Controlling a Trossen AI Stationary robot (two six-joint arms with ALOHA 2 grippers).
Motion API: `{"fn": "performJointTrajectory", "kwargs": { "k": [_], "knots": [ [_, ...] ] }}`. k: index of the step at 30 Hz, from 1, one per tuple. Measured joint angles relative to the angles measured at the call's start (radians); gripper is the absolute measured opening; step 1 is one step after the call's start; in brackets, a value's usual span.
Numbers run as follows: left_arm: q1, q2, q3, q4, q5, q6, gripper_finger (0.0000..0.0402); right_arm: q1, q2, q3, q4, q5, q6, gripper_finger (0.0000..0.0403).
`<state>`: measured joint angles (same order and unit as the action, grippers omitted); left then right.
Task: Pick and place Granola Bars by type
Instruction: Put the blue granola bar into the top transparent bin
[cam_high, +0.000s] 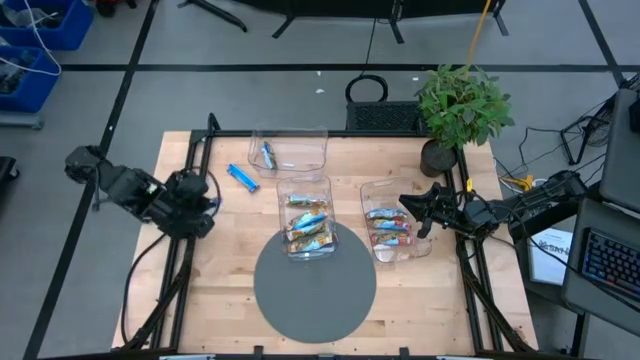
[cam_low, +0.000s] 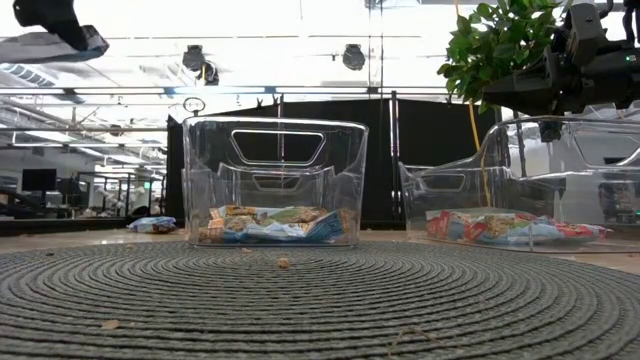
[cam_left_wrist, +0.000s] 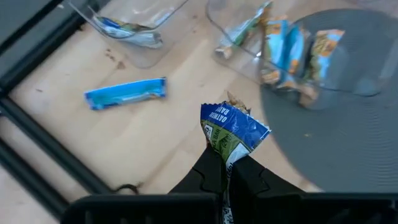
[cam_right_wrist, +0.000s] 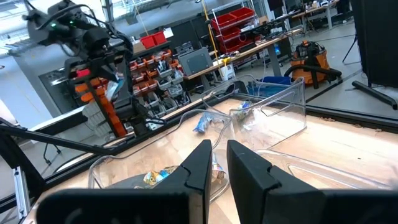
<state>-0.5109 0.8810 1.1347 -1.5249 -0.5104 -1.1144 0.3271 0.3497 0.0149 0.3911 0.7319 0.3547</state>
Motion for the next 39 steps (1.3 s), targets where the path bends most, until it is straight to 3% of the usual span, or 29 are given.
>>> {"fn": "performJointTrajectory", "kwargs": {
  "k": [10, 19, 27, 39],
  "knots": [
    [0.31, 0.05, 0.042, 0.134, 0.138, 0.496, 0.0007, 0.0, 0.0, 0.0, 0.0, 0.0, 0.0, 0.0045],
    [0.565, 0.187, 0.24, 0.176, 0.171, 0.76, 0.0007, 0.0, 0.0, 0.0, 0.0, 0.0, 0.0, 0.0045],
    [0.794, 0.38, 0.456, 0.173, 0.177, 0.81, 0.0007, 0.0, 0.0, 0.0, 0.0, 0.0, 0.0, 0.0045],
    [1.093, 0.717, 0.714, 0.2, 0.231, 0.755, 0.0007, 0.0, 0.0, 0.0, 0.0, 0.0, 0.0, 0.0045]
  ]
}}
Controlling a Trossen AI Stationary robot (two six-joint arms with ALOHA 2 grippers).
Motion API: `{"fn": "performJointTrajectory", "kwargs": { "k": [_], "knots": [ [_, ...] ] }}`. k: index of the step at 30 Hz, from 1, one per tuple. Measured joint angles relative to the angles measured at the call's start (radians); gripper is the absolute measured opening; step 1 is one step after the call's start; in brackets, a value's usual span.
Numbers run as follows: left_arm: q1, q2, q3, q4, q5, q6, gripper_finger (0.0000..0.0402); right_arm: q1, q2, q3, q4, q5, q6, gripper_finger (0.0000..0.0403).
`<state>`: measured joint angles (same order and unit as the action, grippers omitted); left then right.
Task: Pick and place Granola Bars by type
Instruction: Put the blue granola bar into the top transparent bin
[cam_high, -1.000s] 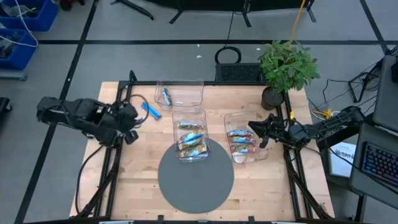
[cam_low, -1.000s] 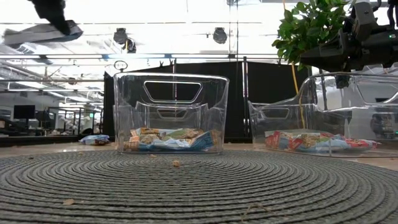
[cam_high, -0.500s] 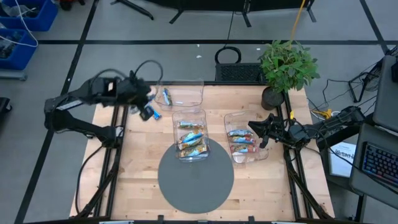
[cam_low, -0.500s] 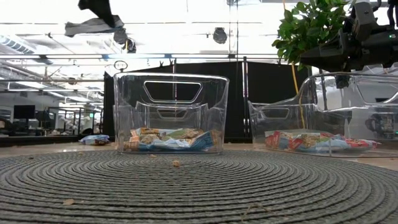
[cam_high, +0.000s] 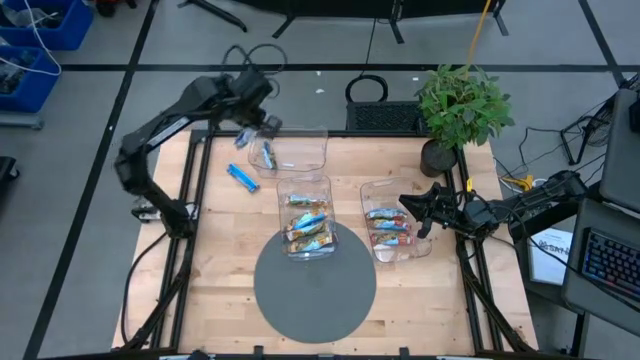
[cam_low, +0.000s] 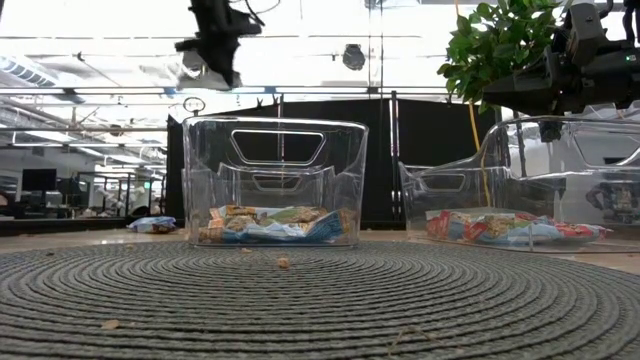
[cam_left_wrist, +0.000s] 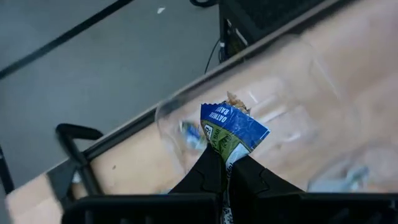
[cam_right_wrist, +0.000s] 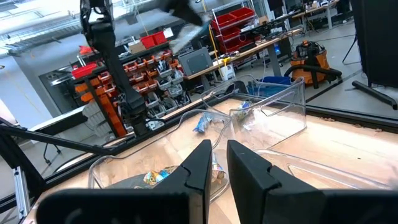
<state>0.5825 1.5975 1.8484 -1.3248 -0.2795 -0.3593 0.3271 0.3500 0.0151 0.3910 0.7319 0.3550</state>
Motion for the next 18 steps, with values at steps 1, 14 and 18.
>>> {"fn": "performJointTrajectory", "kwargs": {
  "k": [1, 14, 18],
  "knots": [
    [0.014, 0.025, 0.014, 0.018, 0.007, -0.01, 0.0007, 0.0, 0.0, 0.0, 0.0, 0.0, 0.0, 0.0045],
    [0.065, 0.277, 0.088, 0.101, -0.048, -0.203, 0.0007, 0.0, 0.0, 0.0, 0.0, 0.0, 0.0, 0.0045],
    [0.065, 0.315, 0.066, 0.115, -0.073, -0.238, 0.0007, 0.0, 0.0, 0.0, 0.0, 0.0, 0.0, 0.0045]
  ]
}}
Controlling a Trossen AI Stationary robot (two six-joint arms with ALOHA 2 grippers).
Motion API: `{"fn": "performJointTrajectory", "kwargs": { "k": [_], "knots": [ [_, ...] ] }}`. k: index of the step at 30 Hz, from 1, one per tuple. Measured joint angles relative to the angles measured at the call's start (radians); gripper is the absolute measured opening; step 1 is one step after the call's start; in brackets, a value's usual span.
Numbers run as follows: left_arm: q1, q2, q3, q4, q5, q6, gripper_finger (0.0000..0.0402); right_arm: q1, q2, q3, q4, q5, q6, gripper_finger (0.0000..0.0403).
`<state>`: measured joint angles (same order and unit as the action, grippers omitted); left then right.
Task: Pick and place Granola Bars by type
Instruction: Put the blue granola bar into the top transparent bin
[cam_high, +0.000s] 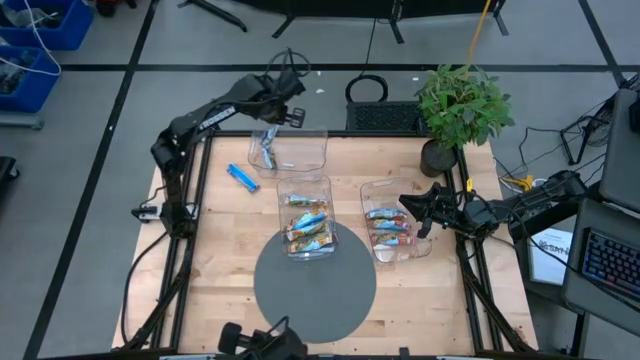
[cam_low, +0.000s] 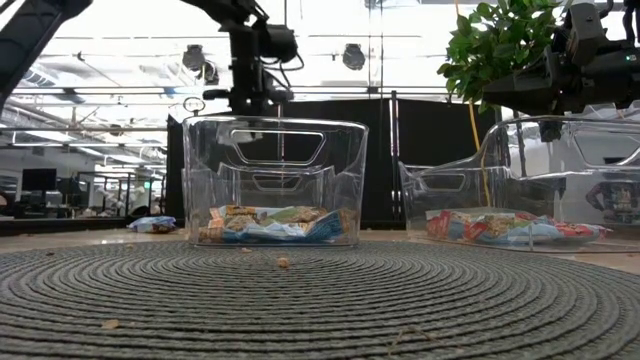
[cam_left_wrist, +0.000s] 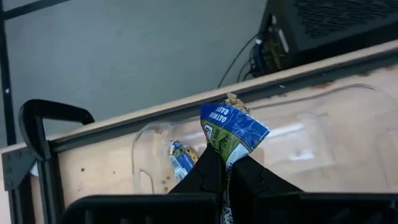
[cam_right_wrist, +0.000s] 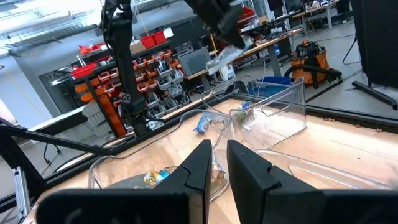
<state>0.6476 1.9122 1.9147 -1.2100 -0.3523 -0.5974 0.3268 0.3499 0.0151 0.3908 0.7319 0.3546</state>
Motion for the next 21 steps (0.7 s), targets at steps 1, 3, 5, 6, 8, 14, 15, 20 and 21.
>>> {"fn": "performJointTrajectory", "kwargs": {
  "k": [1, 3, 5, 6, 8, 14, 15, 20, 21],
  "knots": [
    [0.0, 0.006, -0.007, 0.01, -0.01, -0.009, 0.0007, 0.0, 0.0, 0.0, 0.0, 0.0, 0.0, 0.0045],
    [0.0, 0.013, -0.029, 0.045, -0.024, -0.022, 0.0007, 0.0, 0.0, 0.0, 0.0, 0.0, 0.0, 0.0045],
    [0.0, 0.013, -0.062, 0.098, -0.025, -0.044, 0.0007, 0.0, 0.0, 0.0, 0.0, 0.0, 0.0, 0.0045],
    [0.0, 0.012, -0.081, 0.12, -0.028, -0.057, 0.0007, 0.0, 0.0, 0.0, 0.0, 0.0, 0.0, 0.0045],
    [-0.001, 0.013, -0.118, 0.143, -0.04, -0.085, 0.0007, 0.0, 0.0, 0.0, 0.0, 0.0, 0.0, 0.0045],
    [-0.011, 0.013, -0.243, 0.233, -0.043, -0.113, 0.0007, 0.0, 0.0, 0.0, 0.0, 0.0, 0.0, 0.0045],
    [-0.014, 0.013, -0.264, 0.255, -0.043, -0.114, 0.0007, 0.0, 0.0, 0.0, 0.0, 0.0, 0.0, 0.0045],
    [-0.029, 0.013, -0.364, 0.354, -0.042, -0.125, 0.0007, 0.0, 0.0, 0.0, 0.0, 0.0, 0.0, 0.0045],
    [-0.033, 0.013, -0.384, 0.378, -0.041, -0.131, 0.0007, 0.0, 0.0, 0.0, 0.0, 0.0, 0.0, 0.0045]
  ]
}}
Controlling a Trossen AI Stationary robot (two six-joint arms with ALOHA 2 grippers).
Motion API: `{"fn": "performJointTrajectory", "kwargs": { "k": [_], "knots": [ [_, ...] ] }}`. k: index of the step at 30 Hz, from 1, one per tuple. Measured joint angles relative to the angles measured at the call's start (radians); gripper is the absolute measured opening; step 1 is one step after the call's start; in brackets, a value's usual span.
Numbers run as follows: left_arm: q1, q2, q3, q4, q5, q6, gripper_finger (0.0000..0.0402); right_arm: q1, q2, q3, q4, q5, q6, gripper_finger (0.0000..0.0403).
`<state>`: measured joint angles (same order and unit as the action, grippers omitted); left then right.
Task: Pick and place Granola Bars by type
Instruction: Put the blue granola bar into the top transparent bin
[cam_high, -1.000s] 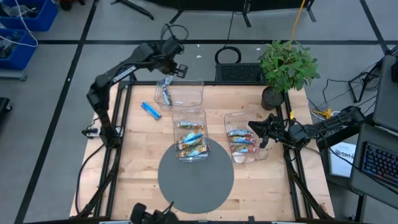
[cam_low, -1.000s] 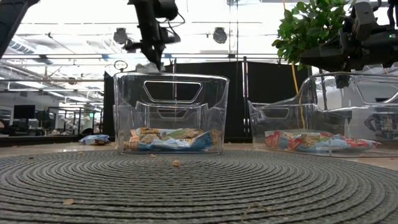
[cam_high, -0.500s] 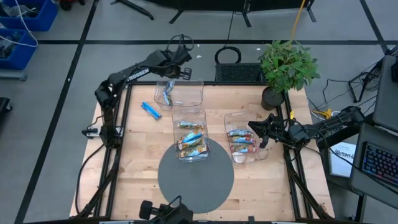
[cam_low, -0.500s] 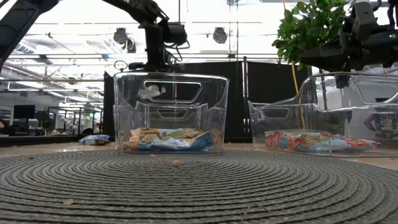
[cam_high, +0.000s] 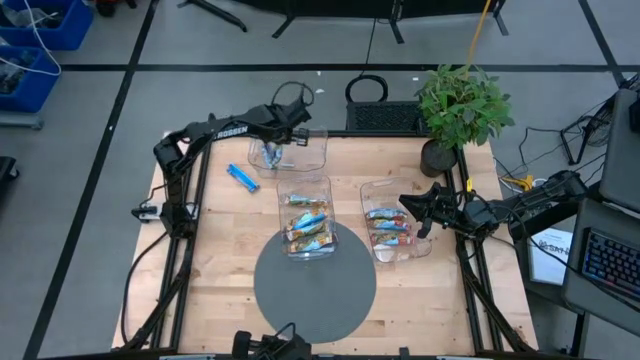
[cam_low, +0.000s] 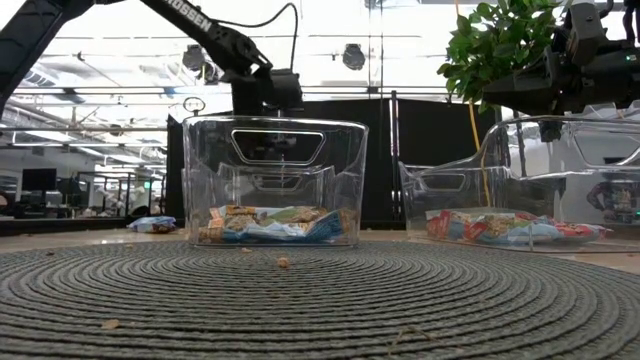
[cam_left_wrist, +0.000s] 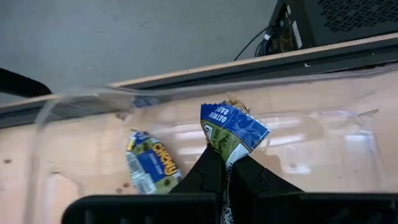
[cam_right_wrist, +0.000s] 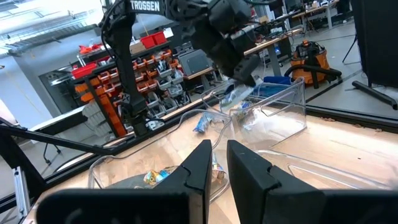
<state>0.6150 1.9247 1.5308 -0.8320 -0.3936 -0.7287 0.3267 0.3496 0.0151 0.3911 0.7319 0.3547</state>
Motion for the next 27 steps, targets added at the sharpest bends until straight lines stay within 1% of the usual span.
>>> {"fn": "performJointTrajectory", "kwargs": {
  "k": [6, 10, 12, 17, 22, 27],
  "knots": [
    [-0.011, 0.0, -0.106, 0.102, 0.002, -0.039, 0.0007, 0.0, 0.0, 0.0, 0.0, 0.0, 0.0, 0.0045],
    [-0.011, 0.0, -0.159, 0.157, 0.048, -0.045, 0.0007, 0.0, 0.0, 0.0, 0.0, 0.0, 0.0, 0.0045],
    [-0.014, 0.0, -0.171, 0.165, 0.058, -0.031, 0.0014, 0.0, 0.0, 0.0, 0.0, 0.0, 0.0, 0.0045],
    [-0.024, 0.0, -0.16, 0.196, 0.067, 0.048, 0.0075, 0.0, 0.0, 0.0, 0.0, 0.0, 0.0, 0.0045],
    [-0.022, -0.001, -0.15, 0.216, 0.074, 0.05, 0.014, 0.0, 0.0, 0.0, 0.0, 0.0, 0.0, 0.0045],
    [-0.022, -0.005, -0.15, 0.249, 0.082, 0.016, 0.0204, 0.0, 0.0, 0.0, 0.0, 0.0, 0.0, 0.0045]
  ]
}}
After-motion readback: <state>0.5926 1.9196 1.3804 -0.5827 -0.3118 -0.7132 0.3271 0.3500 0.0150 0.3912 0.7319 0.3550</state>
